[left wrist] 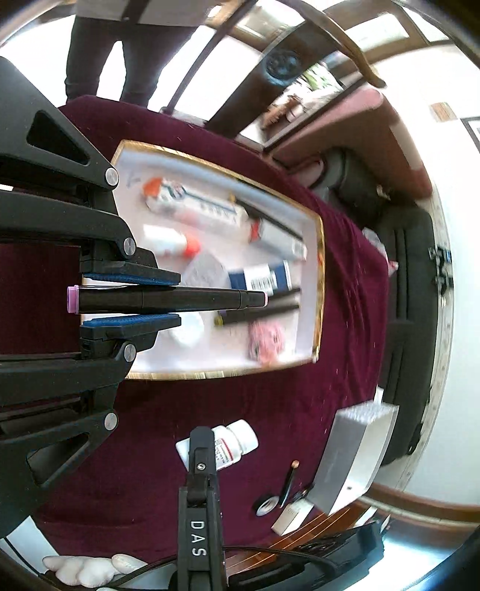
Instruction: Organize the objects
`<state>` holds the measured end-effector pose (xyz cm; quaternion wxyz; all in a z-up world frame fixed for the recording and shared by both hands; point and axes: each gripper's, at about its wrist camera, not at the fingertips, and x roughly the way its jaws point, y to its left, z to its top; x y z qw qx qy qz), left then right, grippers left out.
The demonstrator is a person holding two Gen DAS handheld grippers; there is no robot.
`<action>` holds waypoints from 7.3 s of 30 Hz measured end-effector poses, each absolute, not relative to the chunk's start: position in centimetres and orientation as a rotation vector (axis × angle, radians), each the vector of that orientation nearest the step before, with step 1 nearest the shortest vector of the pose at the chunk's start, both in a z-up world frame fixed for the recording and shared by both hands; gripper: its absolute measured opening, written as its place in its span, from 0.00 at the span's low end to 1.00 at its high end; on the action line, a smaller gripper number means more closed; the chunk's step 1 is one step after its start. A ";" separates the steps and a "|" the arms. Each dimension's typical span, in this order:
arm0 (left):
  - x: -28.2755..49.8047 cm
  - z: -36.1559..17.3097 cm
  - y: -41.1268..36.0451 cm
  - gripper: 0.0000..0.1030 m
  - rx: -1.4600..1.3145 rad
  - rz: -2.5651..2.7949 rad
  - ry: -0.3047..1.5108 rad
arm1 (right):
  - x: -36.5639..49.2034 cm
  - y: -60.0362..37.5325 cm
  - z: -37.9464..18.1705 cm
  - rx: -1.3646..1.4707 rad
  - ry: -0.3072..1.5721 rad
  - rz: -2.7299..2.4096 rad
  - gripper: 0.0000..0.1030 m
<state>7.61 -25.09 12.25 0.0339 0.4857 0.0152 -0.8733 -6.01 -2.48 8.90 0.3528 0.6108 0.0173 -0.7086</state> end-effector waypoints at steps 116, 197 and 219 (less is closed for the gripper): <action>12.7 20.2 -22.7 0.85 0.810 -2.702 0.062 | -1.0 -2.6 10.6 1.396 0.216 -2.011 0.56; 8.2 10.9 -29.8 0.85 1.377 -2.551 0.293 | 1.7 -10.7 8.0 1.301 0.527 -2.080 0.70; 7.5 10.7 -29.5 0.85 1.406 -2.566 0.276 | 1.6 -10.9 7.7 1.326 0.544 -2.100 0.70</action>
